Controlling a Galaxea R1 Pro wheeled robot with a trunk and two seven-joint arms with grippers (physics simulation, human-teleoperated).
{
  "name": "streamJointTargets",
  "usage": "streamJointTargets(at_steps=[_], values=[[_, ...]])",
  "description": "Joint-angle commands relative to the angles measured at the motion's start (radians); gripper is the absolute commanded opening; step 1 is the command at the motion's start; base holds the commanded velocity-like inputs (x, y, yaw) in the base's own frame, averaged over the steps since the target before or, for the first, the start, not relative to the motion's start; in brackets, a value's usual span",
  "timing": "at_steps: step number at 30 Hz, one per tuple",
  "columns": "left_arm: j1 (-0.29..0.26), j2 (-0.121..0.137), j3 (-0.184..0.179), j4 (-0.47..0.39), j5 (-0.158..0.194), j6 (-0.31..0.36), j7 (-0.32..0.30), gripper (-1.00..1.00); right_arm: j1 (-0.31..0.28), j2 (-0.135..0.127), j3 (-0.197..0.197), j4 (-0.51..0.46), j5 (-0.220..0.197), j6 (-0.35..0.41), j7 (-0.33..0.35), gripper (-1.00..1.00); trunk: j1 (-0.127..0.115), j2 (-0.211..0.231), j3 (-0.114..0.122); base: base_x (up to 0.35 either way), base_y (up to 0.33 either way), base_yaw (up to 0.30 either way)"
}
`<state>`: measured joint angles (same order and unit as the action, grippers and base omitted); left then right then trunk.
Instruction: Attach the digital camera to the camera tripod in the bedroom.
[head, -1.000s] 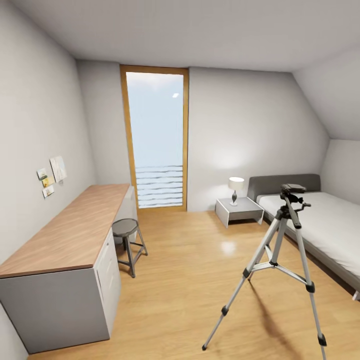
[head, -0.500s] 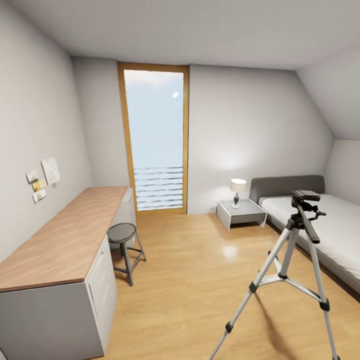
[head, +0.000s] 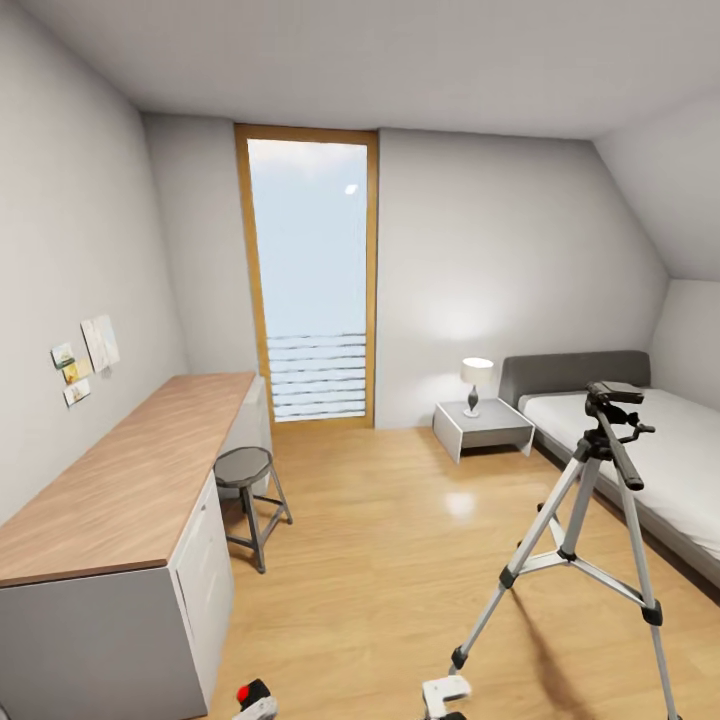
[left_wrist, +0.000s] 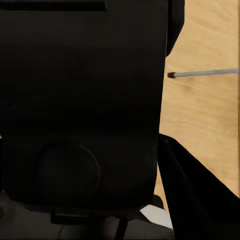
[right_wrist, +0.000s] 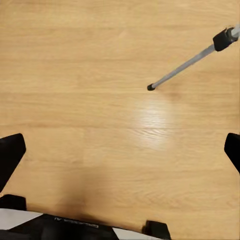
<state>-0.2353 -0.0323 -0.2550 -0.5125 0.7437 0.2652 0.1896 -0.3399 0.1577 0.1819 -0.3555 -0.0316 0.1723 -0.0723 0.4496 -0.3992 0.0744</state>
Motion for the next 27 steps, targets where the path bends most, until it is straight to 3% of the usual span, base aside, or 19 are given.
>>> streamJointTargets(at_steps=[1, 9, 13, 20, 27], values=[[0.0, -0.001, -0.006, -0.003, 0.007, 0.005, 0.009, -1.0, -0.003, 0.003, 0.008, -0.004, -0.002, 0.007, -0.007, 1.0, 0.0, -0.001, 0.0, 0.0, 0.0, 0.0], [0.0, -0.002, -0.005, -0.006, 0.006, -0.007, 0.011, -1.0, -0.013, 0.015, 0.016, -0.021, 0.003, -0.008, -0.001, 1.0, 0.0, -0.001, 0.0, 0.0, 0.0, 0.0], [0.0, -0.007, -0.009, -0.007, 0.004, -0.023, 0.01, -1.0, -0.014, 0.01, 0.023, -0.018, 0.014, -0.069, 0.005, 1.0, 0.0, -0.001, 0.0, 0.0, 0.0, 0.0], [0.001, -0.011, -0.04, -0.011, -0.04, -0.035, 0.012, -1.0, -0.014, 0.005, 0.021, -0.014, 0.049, -0.107, -0.001, 1.0, 0.0, -0.001, 0.0, 0.0, 0.0, 0.0], [0.001, -0.002, -0.04, -0.004, -0.051, -0.037, 0.014, -1.0, -0.014, 0.003, 0.021, -0.012, 0.049, -0.103, -0.001, 1.0, 0.0, -0.001, 0.0, 0.0, 0.0, 0.0]])
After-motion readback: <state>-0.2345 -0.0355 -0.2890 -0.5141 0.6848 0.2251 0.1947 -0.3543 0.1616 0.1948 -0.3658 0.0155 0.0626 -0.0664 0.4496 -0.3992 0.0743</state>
